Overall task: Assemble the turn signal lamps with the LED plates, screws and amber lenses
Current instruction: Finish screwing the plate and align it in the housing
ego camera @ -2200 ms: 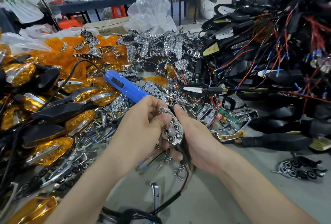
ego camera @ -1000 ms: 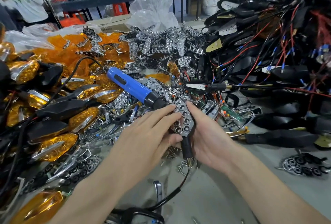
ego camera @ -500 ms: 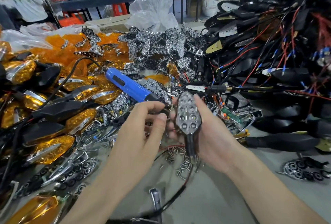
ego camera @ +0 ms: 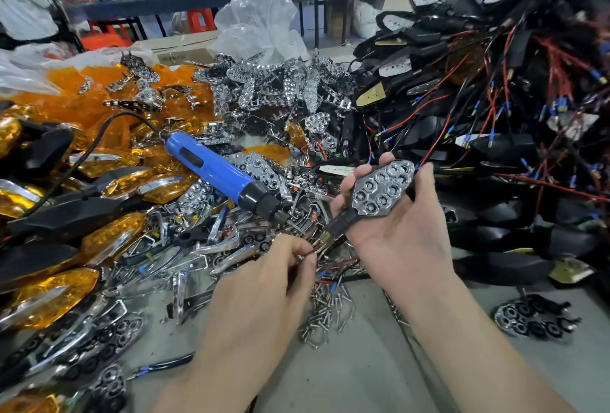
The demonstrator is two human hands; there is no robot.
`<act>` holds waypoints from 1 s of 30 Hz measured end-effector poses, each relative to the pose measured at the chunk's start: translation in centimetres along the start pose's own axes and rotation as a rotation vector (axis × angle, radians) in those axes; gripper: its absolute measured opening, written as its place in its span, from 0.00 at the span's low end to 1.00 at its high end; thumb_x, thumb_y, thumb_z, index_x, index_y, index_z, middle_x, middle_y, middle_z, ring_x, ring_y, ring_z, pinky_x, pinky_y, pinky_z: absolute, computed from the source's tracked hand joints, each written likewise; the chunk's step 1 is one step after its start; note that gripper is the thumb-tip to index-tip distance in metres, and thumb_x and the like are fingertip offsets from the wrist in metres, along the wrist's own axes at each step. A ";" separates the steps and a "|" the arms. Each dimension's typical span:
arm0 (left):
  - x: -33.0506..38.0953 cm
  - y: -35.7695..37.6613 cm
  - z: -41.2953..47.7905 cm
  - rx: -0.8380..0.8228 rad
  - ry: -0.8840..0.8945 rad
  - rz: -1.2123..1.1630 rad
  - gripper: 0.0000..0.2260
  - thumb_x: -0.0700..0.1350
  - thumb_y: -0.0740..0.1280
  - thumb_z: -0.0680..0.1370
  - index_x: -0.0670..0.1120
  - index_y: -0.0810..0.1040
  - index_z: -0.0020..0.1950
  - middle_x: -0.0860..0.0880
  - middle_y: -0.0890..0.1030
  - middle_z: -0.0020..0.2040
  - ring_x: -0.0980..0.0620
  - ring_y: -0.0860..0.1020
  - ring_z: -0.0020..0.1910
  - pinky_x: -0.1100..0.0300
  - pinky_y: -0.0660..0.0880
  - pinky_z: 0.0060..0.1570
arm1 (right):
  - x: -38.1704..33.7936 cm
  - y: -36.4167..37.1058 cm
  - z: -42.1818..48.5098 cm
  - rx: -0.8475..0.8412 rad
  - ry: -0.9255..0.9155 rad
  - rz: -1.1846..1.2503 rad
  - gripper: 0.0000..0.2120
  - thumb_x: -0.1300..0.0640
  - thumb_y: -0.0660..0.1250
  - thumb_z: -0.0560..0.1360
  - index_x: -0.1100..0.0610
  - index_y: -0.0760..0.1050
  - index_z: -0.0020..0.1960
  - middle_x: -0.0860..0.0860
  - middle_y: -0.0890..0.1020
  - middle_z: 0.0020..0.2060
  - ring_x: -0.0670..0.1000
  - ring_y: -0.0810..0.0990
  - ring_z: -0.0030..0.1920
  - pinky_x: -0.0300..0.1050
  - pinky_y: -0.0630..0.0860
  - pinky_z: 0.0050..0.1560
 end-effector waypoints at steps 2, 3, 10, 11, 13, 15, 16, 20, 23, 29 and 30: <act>-0.1 0.0 -0.1 0.008 0.016 0.000 0.12 0.65 0.51 0.77 0.61 0.69 0.52 0.61 0.81 0.36 0.59 0.79 0.36 0.55 0.75 0.38 | 0.0 0.0 0.0 0.000 -0.010 -0.018 0.23 0.33 0.60 0.77 0.51 0.80 0.44 0.51 0.79 0.41 0.54 0.79 0.39 0.48 0.75 0.42; -0.1 0.0 -0.1 0.013 0.028 0.000 0.13 0.65 0.50 0.77 0.62 0.68 0.52 0.60 0.81 0.35 0.58 0.79 0.35 0.53 0.76 0.37 | 0.1 0.0 -0.1 -0.005 -0.012 -0.027 0.21 0.34 0.63 0.76 0.51 0.80 0.43 0.51 0.80 0.41 0.54 0.79 0.39 0.48 0.75 0.42; 0.0 0.1 -0.1 0.040 0.111 0.015 0.06 0.60 0.51 0.82 0.61 0.65 0.50 0.58 0.79 0.32 0.55 0.76 0.32 0.55 0.73 0.32 | 0.4 0.0 -0.3 -0.002 -0.010 -0.021 0.15 0.40 0.66 0.76 0.51 0.80 0.41 0.51 0.80 0.41 0.54 0.80 0.39 0.48 0.75 0.42; 0.1 0.1 -0.1 0.038 0.124 0.023 0.06 0.59 0.51 0.82 0.60 0.65 0.50 0.57 0.78 0.31 0.54 0.76 0.31 0.58 0.70 0.31 | 0.4 0.1 -0.4 -0.005 -0.012 -0.019 0.14 0.40 0.67 0.75 0.50 0.80 0.41 0.50 0.79 0.40 0.54 0.80 0.39 0.48 0.75 0.42; 0.3 -0.1 -0.1 0.033 0.138 0.045 0.05 0.57 0.51 0.82 0.60 0.64 0.50 0.56 0.77 0.29 0.54 0.76 0.30 0.62 0.65 0.31 | 0.4 0.1 -0.6 -0.007 -0.013 -0.020 0.13 0.41 0.67 0.75 0.50 0.80 0.41 0.50 0.79 0.40 0.54 0.80 0.39 0.48 0.75 0.42; 0.3 -0.1 -0.1 0.015 0.137 0.040 0.05 0.57 0.51 0.81 0.60 0.64 0.50 0.55 0.76 0.29 0.53 0.75 0.30 0.61 0.63 0.31 | 0.3 0.2 -0.7 0.000 -0.011 -0.007 0.13 0.42 0.67 0.75 0.50 0.80 0.41 0.50 0.79 0.40 0.54 0.79 0.39 0.48 0.75 0.41; 0.2 -0.2 -0.2 0.008 0.139 0.037 0.05 0.57 0.51 0.82 0.60 0.64 0.50 0.55 0.75 0.29 0.53 0.75 0.30 0.62 0.63 0.32 | 0.2 0.3 -0.7 0.003 -0.006 0.005 0.13 0.42 0.66 0.76 0.50 0.79 0.41 0.50 0.79 0.40 0.54 0.79 0.39 0.48 0.75 0.41; 0.2 -0.3 -0.3 -0.009 0.141 0.035 0.04 0.54 0.55 0.83 0.58 0.66 0.49 0.56 0.74 0.28 0.53 0.73 0.30 0.68 0.63 0.32 | 0.1 0.4 -0.8 0.006 -0.005 0.017 0.14 0.42 0.64 0.78 0.51 0.78 0.41 0.50 0.79 0.40 0.53 0.79 0.40 0.47 0.75 0.41; 0.2 -0.2 -0.3 -0.012 0.134 0.032 0.05 0.53 0.55 0.82 0.56 0.68 0.49 0.55 0.75 0.28 0.53 0.74 0.31 0.69 0.63 0.32 | 0.3 0.3 -0.9 0.006 -0.009 0.012 0.15 0.42 0.63 0.79 0.51 0.78 0.41 0.50 0.79 0.40 0.53 0.79 0.40 0.47 0.74 0.42; 0.0 0.0 -0.2 0.001 0.138 -0.021 0.09 0.53 0.51 0.84 0.55 0.69 0.50 0.54 0.75 0.29 0.51 0.74 0.32 0.55 0.66 0.32 | 1.2 0.2 -1.0 0.017 0.017 0.010 0.15 0.42 0.62 0.79 0.51 0.78 0.42 0.50 0.79 0.41 0.54 0.79 0.40 0.47 0.74 0.43; 0.0 0.0 -0.2 0.002 0.135 -0.032 0.10 0.55 0.51 0.84 0.55 0.69 0.50 0.54 0.76 0.30 0.51 0.75 0.32 0.54 0.68 0.33 | 1.2 0.2 -1.0 0.021 0.017 0.008 0.16 0.42 0.62 0.79 0.51 0.78 0.42 0.50 0.79 0.41 0.54 0.79 0.40 0.47 0.74 0.43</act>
Point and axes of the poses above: each hand's wrist, its own z-axis towards the middle knuckle, its own y-axis out of the palm, x = y × z, the point moved 2 cm from there along z, towards the middle knuckle
